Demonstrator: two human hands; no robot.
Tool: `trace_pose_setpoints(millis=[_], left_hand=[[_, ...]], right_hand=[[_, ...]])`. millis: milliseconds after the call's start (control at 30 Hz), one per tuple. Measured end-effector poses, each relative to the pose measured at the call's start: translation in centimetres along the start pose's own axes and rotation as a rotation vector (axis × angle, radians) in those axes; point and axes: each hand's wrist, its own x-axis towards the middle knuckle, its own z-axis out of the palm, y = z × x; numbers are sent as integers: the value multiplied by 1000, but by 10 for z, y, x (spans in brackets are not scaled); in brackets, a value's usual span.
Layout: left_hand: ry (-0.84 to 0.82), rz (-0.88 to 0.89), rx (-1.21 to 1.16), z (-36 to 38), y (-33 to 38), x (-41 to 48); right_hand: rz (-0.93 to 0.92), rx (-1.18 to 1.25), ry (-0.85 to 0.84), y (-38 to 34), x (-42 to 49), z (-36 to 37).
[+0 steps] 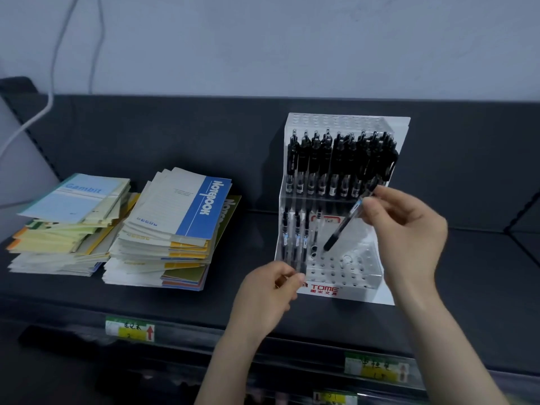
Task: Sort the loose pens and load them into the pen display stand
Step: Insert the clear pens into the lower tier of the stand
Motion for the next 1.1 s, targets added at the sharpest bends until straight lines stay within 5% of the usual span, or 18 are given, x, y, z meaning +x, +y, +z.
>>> trace_pose_setpoints(millis=[200, 567, 833, 1100], left_hand=[[93, 28, 297, -1, -5, 0], [117, 53, 322, -4, -9, 5], [92, 75, 308, -5, -8, 4], [17, 150, 381, 2, -2, 10]], right_hand=[[-192, -191, -4, 21, -1, 25], [-417, -451, -94, 66, -11, 42], [-365, -487, -136, 63, -17, 38], [-195, -863, -215, 66, -45, -14]])
